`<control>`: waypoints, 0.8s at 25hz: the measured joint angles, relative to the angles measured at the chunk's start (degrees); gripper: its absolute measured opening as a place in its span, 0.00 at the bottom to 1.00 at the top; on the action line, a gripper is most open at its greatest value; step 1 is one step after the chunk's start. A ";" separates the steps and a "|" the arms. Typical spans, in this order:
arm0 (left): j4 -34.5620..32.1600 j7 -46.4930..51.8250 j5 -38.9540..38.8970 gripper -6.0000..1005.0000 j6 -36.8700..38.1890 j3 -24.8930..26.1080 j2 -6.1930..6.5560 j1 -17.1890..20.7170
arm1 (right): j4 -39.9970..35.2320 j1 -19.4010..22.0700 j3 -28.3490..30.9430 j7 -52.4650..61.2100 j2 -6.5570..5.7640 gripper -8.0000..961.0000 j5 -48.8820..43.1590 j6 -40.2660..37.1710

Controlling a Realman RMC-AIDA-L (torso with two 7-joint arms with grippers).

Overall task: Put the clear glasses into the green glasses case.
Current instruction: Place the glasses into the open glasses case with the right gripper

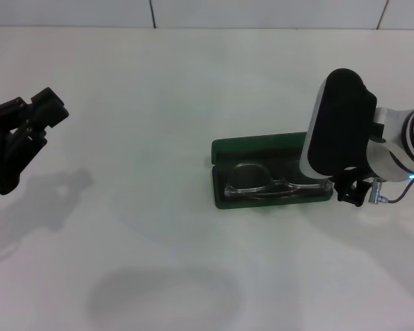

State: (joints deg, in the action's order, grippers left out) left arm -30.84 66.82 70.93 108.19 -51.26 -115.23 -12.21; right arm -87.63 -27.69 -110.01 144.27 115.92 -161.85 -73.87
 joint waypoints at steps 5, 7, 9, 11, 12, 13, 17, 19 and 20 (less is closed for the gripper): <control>0.54 -0.45 0.00 0.15 0.05 -0.16 0.00 0.08 | 0.43 0.09 0.00 -0.03 0.02 0.05 0.22 0.25; 0.58 -0.49 0.00 0.15 0.06 -0.18 0.00 0.08 | 0.08 0.32 -0.04 -0.03 0.05 0.05 0.45 0.27; 0.64 -0.53 0.00 0.15 0.07 -0.23 0.00 0.08 | -0.16 0.45 -0.05 -0.04 0.02 0.05 0.81 0.28; 0.64 -0.56 0.00 0.15 0.09 -0.24 0.00 0.08 | -0.21 0.47 -0.06 -0.04 0.00 0.05 1.05 0.31; 0.64 -0.57 0.00 0.15 0.11 -0.25 0.00 0.08 | -0.21 0.47 -0.06 -0.04 0.00 0.05 1.07 0.35; 0.64 -0.56 0.00 0.15 0.14 -0.25 0.00 0.11 | -0.22 0.47 -0.07 -0.04 0.00 0.05 1.08 0.41; 0.64 -0.56 0.25 0.15 0.18 -0.23 0.00 0.32 | -0.54 0.51 -0.36 -0.04 0.06 0.05 1.31 0.67; 0.63 -0.56 0.56 0.15 0.18 -0.14 0.00 0.35 | -0.78 0.56 -0.39 -0.04 0.05 0.05 1.57 0.87; 0.63 -0.56 0.66 0.15 0.19 -0.10 0.00 0.35 | -0.87 0.57 -0.39 -0.04 0.04 0.05 1.61 0.98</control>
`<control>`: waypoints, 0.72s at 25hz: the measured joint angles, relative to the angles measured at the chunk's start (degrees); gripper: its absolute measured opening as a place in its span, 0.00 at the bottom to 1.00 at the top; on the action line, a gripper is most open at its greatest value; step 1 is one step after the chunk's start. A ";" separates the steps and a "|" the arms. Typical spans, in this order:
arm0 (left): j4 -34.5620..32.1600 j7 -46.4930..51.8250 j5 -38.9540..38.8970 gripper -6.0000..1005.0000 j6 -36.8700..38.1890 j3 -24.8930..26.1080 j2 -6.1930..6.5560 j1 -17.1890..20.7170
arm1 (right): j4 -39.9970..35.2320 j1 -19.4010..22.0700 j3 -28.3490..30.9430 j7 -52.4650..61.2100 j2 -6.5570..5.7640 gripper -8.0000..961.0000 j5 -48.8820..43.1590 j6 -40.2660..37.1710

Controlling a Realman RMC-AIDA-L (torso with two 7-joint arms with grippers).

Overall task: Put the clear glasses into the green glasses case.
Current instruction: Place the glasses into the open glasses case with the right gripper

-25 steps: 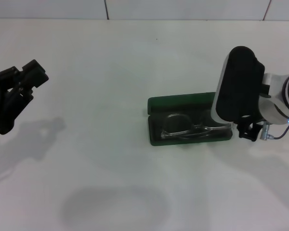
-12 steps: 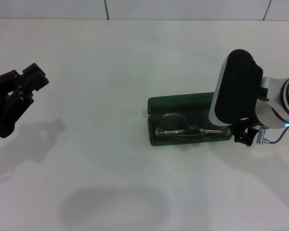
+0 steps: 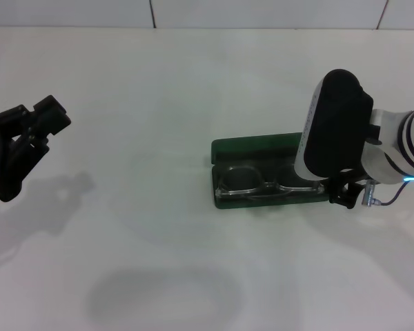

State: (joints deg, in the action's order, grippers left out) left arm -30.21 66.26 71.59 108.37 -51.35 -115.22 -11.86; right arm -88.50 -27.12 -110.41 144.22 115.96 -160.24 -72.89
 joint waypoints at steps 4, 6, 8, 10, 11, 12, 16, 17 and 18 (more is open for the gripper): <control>-0.02 -0.01 0.03 0.15 0.00 0.05 -0.01 -0.01 | -0.14 -0.02 -0.07 0.00 -0.02 0.04 0.08 0.32; -0.03 -0.04 0.04 0.15 0.00 0.09 -0.04 -0.01 | -0.37 -0.05 -0.08 0.00 -0.03 0.05 0.10 0.25; -0.02 -0.07 0.05 0.15 0.00 0.14 -0.05 -0.01 | -1.20 0.13 -0.12 0.00 -0.04 0.05 0.11 -0.05; -0.03 -0.08 0.05 0.15 0.00 0.14 -0.07 -0.01 | -2.59 0.67 -0.15 0.00 -0.04 0.04 0.12 -0.47; -0.03 -0.08 0.05 0.15 0.00 0.14 -0.07 -0.01 | -3.32 0.98 -0.15 0.00 -0.04 0.04 0.11 -0.64; -0.03 -0.09 0.05 0.15 -0.01 0.14 -0.08 -0.01 | -4.48 1.49 -0.16 0.00 -0.05 0.04 0.10 -0.95; -0.03 -0.09 0.05 0.15 -0.01 0.13 -0.09 -0.01 | -9.54 3.67 -0.15 0.00 -0.19 0.04 -0.27 -2.55; -0.03 -0.09 0.05 0.15 0.00 0.12 -0.09 -0.01 | -10.49 3.96 -0.14 0.00 -0.21 0.05 -0.31 -2.87; -0.03 -0.09 0.05 0.15 0.00 0.12 -0.09 -0.01 | -11.78 4.40 -0.03 0.00 -0.22 0.05 -0.33 -3.42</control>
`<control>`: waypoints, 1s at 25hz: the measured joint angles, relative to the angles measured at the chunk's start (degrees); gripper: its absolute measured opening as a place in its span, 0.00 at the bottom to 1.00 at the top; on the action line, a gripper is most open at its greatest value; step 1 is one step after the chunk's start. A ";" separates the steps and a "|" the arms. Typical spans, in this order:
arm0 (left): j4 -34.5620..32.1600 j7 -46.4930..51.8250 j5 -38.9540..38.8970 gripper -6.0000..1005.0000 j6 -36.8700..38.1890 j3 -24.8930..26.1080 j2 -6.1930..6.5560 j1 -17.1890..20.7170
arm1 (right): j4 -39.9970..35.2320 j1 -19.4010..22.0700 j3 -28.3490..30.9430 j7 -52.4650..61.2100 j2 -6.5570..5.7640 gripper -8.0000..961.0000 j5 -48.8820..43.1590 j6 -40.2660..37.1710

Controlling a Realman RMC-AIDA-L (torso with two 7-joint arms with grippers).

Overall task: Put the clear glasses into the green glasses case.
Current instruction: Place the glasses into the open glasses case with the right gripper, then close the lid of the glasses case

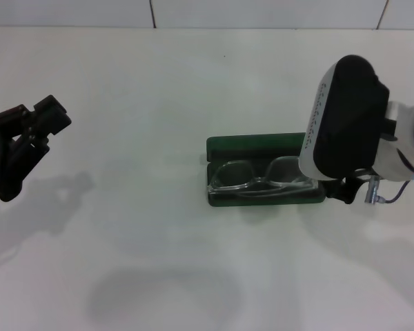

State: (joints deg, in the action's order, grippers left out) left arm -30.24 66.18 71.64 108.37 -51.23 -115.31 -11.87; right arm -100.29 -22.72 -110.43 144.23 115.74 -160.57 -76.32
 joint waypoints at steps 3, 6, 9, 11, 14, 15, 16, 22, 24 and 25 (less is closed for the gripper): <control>0.00 0.00 0.00 0.15 0.04 0.00 0.00 -0.10 | -2.15 0.72 0.18 -0.01 0.00 0.05 -0.01 -1.05; 0.00 0.00 0.00 0.15 0.07 -0.05 0.00 -0.43 | -3.94 1.74 0.33 -0.31 -0.06 0.05 0.02 -1.49; -0.07 0.07 -0.01 0.16 0.14 -0.05 0.00 -0.58 | -5.75 2.47 0.45 -0.66 -0.08 0.05 0.31 -1.15; -0.21 0.13 -0.01 0.16 0.16 -0.02 0.00 -0.62 | -6.99 2.54 0.47 -0.67 -0.08 0.05 0.61 -0.92; -0.35 0.13 -0.01 0.16 0.23 -0.06 0.01 -0.86 | -8.88 2.56 0.48 -0.99 -0.07 0.05 1.78 -0.86; -0.34 0.12 -0.01 0.16 0.23 -0.07 0.00 -0.91 | -9.28 2.57 0.49 -1.17 -0.08 0.05 2.03 -0.85; -0.34 0.09 -0.01 0.16 0.24 -0.09 0.00 -0.95 | -9.48 2.57 0.48 -1.26 -0.07 0.05 2.24 -0.79; -0.44 0.23 -0.01 0.16 0.26 -0.18 0.18 -1.10 | -12.15 4.13 3.94 -4.26 -0.09 0.05 8.36 2.64; -0.56 0.59 -0.02 0.16 0.27 -0.36 0.32 -1.50 | -12.91 5.27 6.66 -6.31 -0.04 0.05 11.77 4.62; -0.56 0.75 -0.02 0.16 0.28 -0.40 0.38 -1.67 | -13.13 5.82 8.69 -7.67 -0.02 0.05 14.07 5.78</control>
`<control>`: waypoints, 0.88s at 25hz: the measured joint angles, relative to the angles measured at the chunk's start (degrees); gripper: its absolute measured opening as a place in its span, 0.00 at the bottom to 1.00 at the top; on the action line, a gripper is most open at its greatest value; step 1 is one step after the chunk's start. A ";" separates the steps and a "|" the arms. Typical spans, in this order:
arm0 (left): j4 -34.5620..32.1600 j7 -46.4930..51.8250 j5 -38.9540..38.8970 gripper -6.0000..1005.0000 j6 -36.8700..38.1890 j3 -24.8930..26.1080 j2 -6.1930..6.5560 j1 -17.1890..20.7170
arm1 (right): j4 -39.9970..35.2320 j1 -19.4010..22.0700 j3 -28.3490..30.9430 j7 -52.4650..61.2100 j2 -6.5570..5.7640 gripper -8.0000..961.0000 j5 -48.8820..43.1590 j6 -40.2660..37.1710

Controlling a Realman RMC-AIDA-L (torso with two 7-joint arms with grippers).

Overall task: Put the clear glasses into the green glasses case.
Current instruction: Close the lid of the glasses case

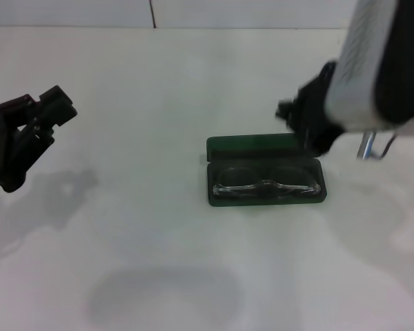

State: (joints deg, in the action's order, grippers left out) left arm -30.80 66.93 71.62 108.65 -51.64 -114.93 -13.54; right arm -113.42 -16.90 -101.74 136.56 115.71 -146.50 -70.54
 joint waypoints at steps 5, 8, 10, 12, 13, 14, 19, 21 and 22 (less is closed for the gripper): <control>-0.03 0.73 1.30 0.16 0.07 -0.05 0.06 -2.09 | 0.60 2.70 9.00 -5.62 -0.12 0.05 10.08 2.55; 0.28 1.25 2.46 0.16 0.07 -0.05 -0.19 -3.96 | 2.96 4.47 14.70 -10.81 -0.15 0.05 18.41 2.82; 0.43 1.52 3.61 0.16 -0.03 -0.05 -0.55 -5.22 | 5.87 5.32 18.62 -15.41 -0.14 0.05 25.74 2.83; 0.60 1.93 5.57 0.16 -0.56 -0.01 -1.21 -7.17 | 10.46 6.25 23.85 -21.57 -0.13 0.05 35.01 2.35; 0.81 2.23 7.11 0.16 -1.35 -0.02 -1.74 -8.93 | 13.31 6.85 27.03 -25.02 -0.13 0.05 40.84 1.42; 1.17 2.49 8.52 0.16 -2.34 -0.04 -2.18 -10.36 | 16.30 7.42 30.63 -28.07 -0.14 0.05 46.00 0.20; 5.04 3.69 13.68 0.16 -10.51 -0.04 -4.41 -18.54 | 31.27 8.03 43.31 -38.00 -0.13 0.05 60.91 -11.60; 7.29 3.76 14.00 0.16 -13.85 -0.04 -4.69 -21.15 | 37.73 7.65 47.36 -42.17 -0.14 0.05 62.67 -17.23; 8.61 3.79 14.06 0.16 -15.80 -0.14 -4.76 -22.42 | 40.12 7.52 48.78 -43.97 -0.13 0.05 62.80 -19.04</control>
State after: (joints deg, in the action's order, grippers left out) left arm -22.19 70.72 85.69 92.85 -51.77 -119.69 -35.96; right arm -73.30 -9.38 -52.96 92.59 115.58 -83.70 -89.58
